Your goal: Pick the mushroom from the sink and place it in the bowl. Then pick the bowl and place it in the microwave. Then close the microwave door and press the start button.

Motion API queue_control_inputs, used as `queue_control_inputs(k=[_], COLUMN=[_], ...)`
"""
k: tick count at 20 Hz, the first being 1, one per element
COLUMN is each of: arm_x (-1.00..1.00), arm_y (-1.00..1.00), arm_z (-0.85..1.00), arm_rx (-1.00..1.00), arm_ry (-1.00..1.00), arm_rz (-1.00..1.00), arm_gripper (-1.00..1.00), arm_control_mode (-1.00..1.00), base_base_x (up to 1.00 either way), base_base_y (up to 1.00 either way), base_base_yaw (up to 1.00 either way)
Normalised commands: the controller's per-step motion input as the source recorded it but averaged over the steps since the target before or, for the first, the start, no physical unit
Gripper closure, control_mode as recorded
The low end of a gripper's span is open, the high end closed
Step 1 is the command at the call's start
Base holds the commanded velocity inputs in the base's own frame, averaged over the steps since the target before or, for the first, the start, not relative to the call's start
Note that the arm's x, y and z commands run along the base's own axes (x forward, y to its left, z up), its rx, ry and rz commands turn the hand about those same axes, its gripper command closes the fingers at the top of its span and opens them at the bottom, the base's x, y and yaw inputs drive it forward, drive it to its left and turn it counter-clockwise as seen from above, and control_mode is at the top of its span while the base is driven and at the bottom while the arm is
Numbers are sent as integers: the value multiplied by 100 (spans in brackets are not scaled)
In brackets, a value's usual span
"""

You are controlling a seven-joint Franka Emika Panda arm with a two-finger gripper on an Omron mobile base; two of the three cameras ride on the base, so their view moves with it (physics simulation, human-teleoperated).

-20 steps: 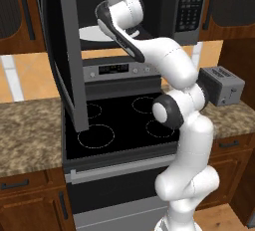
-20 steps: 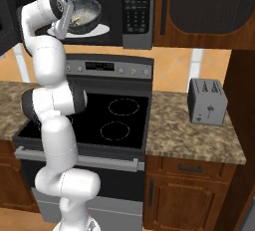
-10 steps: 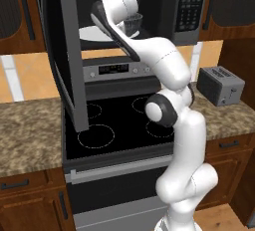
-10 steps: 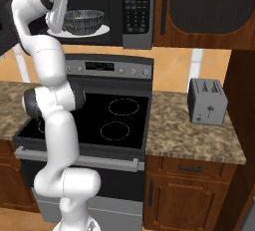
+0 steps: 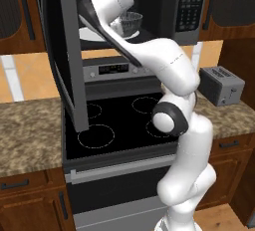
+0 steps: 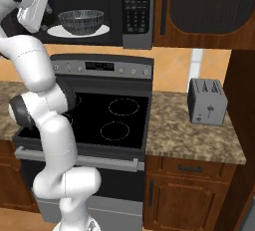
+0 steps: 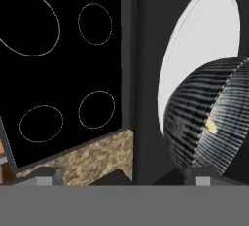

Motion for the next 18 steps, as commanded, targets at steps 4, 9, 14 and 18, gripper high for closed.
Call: queue_control_inputs(k=[4,9,14,18], arm_x=[-100,-100,-100,-100], arm_y=[-11,-33,-33,-28], arm_z=[-34,-7,-85,-79], arm_rx=[15,19,7,3], arm_ry=[1,42,41,7], arm_rz=[0,0,0,2], arm_gripper=[-100,-100,-100,-100], arm_control_mode=[-100,-100,-100,-100], base_base_x=[0,0,0,0], base_base_y=[0,0,0,0], base_base_yaw=[0,0,0,0])
